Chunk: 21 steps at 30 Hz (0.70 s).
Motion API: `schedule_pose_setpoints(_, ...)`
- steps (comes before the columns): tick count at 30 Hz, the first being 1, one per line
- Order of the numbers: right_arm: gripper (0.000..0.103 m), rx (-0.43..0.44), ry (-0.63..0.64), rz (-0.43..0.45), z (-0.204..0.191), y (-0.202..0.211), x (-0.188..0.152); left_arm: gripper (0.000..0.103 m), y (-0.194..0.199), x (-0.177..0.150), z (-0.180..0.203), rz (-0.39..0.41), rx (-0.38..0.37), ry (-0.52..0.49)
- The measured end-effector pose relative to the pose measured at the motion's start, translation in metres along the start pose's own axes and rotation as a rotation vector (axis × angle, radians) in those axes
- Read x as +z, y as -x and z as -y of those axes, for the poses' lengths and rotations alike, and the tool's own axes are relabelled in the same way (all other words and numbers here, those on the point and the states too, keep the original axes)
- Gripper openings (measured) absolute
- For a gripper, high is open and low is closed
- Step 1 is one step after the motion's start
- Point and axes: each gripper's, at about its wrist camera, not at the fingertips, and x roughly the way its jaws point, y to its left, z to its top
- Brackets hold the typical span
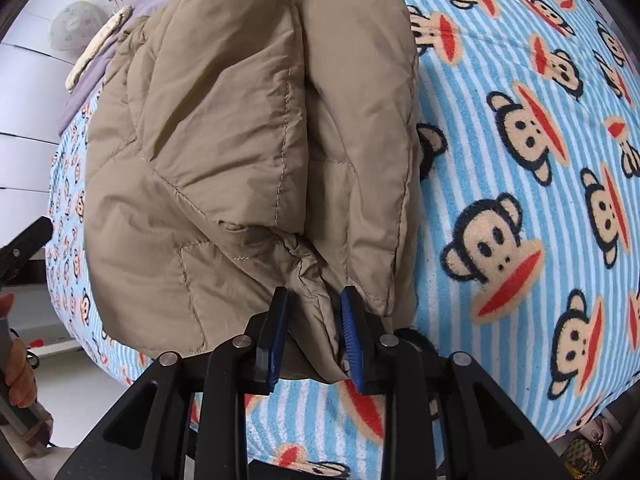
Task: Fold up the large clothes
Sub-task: 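Open the left tool and release the jacket while the right tool holds its edge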
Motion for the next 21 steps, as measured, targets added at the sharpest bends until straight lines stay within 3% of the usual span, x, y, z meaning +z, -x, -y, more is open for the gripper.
schedule_pose_setpoints(14,0.049,0.040,-0.008,0.069,0.006,0.038,-0.015,0.103,0.011,-0.010,0.003,0.004,0.002,-0.023)
schedule_pose_setpoints(16,0.053,0.054,-0.017,0.090,0.010,0.047,-0.014,0.103,0.011,-0.011,0.000,-0.004,-0.005,-0.018)
schedule_pose_setpoints(18,0.067,0.056,-0.019,0.119,0.020,0.060,-0.011,0.103,0.007,-0.012,-0.004,-0.026,-0.028,-0.005)
schedule_pose_setpoints(21,0.071,0.063,-0.028,0.159,0.033,0.074,-0.005,0.103,0.001,-0.011,-0.009,-0.047,-0.043,0.015)
